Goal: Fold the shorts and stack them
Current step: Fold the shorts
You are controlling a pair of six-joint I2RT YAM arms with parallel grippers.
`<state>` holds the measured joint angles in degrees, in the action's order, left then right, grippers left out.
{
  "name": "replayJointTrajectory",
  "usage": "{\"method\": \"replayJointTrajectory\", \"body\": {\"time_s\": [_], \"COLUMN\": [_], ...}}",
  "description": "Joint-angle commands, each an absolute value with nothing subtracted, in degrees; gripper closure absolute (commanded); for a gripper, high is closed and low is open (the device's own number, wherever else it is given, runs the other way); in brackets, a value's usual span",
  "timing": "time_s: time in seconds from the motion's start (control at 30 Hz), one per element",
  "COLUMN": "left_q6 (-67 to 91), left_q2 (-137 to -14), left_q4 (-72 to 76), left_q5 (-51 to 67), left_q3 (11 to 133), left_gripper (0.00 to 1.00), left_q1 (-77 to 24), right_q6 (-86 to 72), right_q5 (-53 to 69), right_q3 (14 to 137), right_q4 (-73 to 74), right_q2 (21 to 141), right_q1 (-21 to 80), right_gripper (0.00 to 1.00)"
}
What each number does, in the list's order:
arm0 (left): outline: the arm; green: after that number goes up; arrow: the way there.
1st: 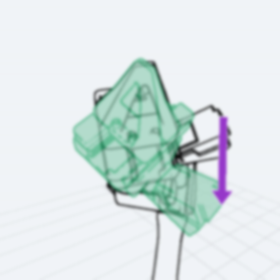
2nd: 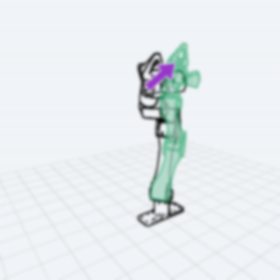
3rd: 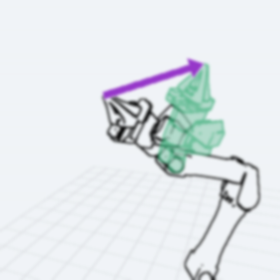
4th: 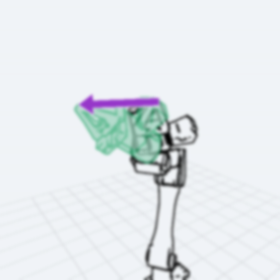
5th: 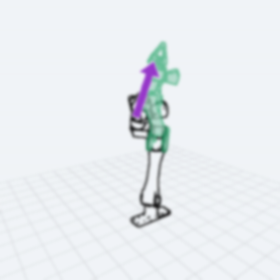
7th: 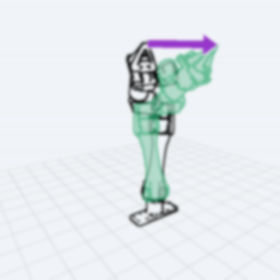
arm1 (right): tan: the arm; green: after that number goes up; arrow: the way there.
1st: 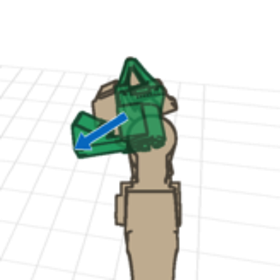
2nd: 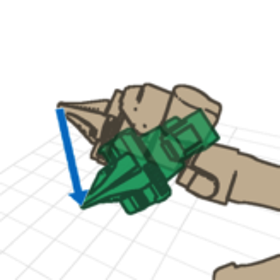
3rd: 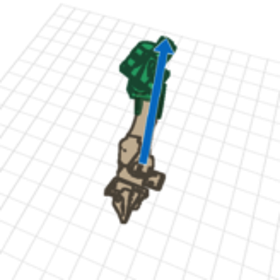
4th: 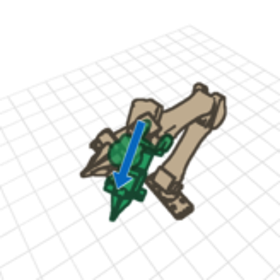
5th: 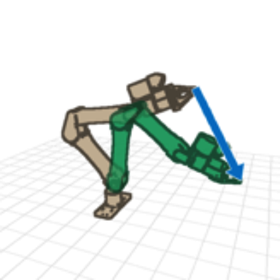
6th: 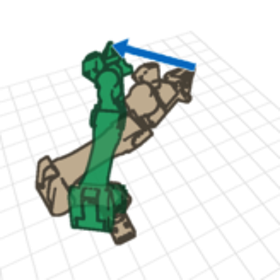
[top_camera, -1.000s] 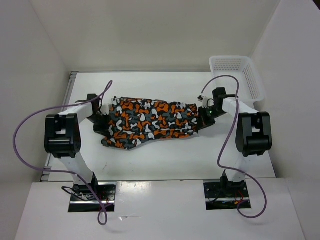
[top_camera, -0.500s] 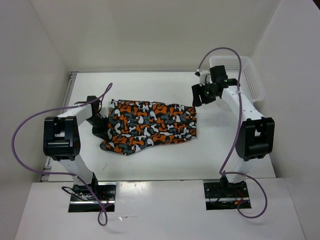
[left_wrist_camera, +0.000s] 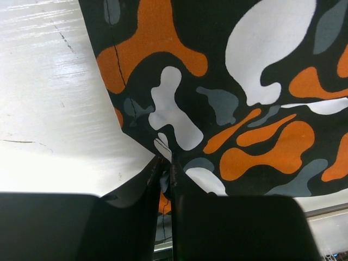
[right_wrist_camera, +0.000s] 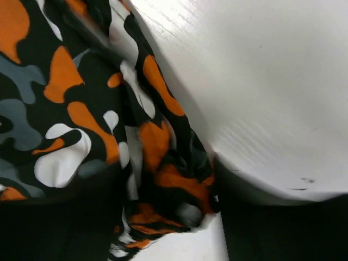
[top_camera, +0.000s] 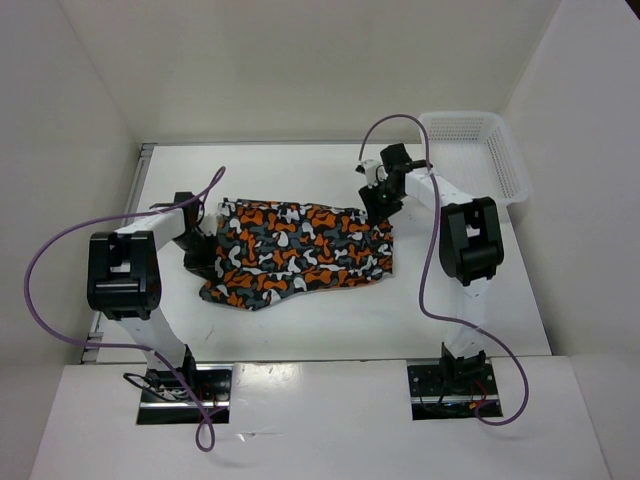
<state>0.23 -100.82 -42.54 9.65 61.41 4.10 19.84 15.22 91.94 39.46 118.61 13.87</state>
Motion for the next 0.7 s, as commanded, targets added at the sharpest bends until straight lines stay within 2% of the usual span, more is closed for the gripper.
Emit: {"method": "replayJointTrajectory", "body": {"time_s": [0.0,0.03,0.07,0.13,0.3,0.33,0.37,0.4,0.47,0.5,0.67], "left_q6": [0.0,0.0,0.0,0.0,0.0,0.0,0.0,0.0,0.0,0.0,0.0], "left_q2": [-101.95,-101.95,-101.95,-102.48,-102.48,-102.48,-103.0,-103.01,-103.01,-103.01,-102.49], "left_q4": [-42.89,-42.89,-42.89,-42.89,-42.89,-42.89,-42.89,-42.89,-42.89,-42.89,-42.89], "left_q5": [8.53,8.53,8.53,8.0,8.0,8.0,8.0,8.0,8.0,8.0,8.53], "left_q3": [62.49,62.49,62.49,62.49,62.49,62.49,62.49,63.01,63.02,63.02,63.54], "left_gripper": [0.83,0.83,0.83,0.83,0.83,0.83,0.83,0.83,0.83,0.83,0.78], "left_q1": [4.48,4.48,4.48,4.48,4.48,4.48,4.48,4.48,4.48,4.48,4.48], "right_q6": [22.32,22.32,21.45,18.47,11.43,10.64,9.85,7.93,6.69,6.68,0.98], "right_q5": [13.97,14.5,14.5,13.89,15.21,15.81,15.82,14.86,11.19,9.77,8.43], "right_q3": [94.75,94.75,94.75,97.01,99.76,98.97,98.27,97.48,96.42,95.81,97.03], "right_q4": [39.11,38.33,36.84,36.3,34.01,34.01,34.01,33.49,32.53,32.0,33.65], "right_q2": [117.86,117.86,117.86,117.86,118.39,118.39,119.0,119.0,119.0,118.22,111.91], "right_q1": [13.8,13.8,13.8,13.8,12.04,12.04,12.04,12.04,12.57,12.57,8.45], "right_gripper": [0.6,0.75,0.85,0.99,1.0,0.96,0.53,0.21,0.06,0.03,0.0]}}
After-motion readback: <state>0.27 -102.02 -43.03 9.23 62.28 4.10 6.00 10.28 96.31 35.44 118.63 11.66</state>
